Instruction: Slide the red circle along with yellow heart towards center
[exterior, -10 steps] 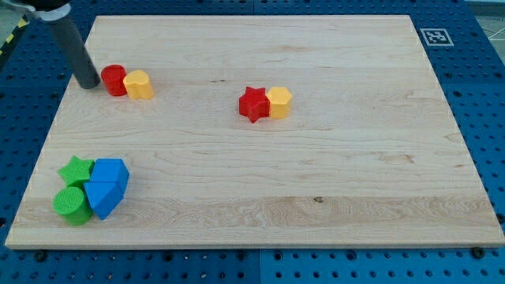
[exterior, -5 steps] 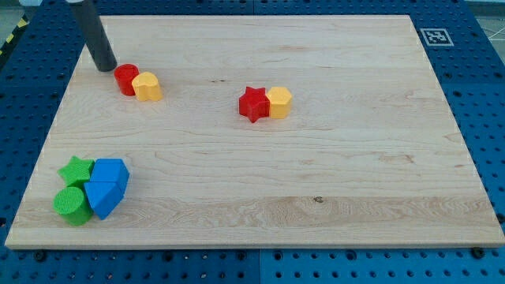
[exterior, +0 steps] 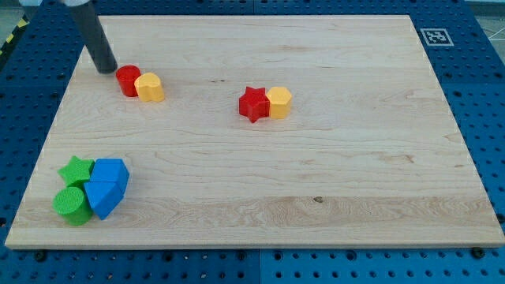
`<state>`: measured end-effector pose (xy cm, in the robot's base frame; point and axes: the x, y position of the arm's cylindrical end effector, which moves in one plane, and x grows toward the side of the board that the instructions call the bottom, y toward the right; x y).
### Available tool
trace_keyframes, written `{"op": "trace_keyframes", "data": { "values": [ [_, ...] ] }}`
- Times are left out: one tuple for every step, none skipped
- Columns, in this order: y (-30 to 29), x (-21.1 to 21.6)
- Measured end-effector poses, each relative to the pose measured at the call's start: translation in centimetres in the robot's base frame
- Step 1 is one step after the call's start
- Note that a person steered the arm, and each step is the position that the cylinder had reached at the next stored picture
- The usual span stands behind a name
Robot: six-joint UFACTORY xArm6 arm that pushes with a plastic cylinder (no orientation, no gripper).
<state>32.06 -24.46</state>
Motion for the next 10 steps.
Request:
{"op": "trace_keyframes", "data": {
  "values": [
    [1.6,1.5],
    [2.1,4.3],
    [3.1,5.9],
    [5.1,6.9],
    [6.7,7.7],
    [7.1,7.7],
    [7.1,7.6],
    [6.9,9.0],
    [7.1,9.5],
    [8.6,9.5]
  ]
}}
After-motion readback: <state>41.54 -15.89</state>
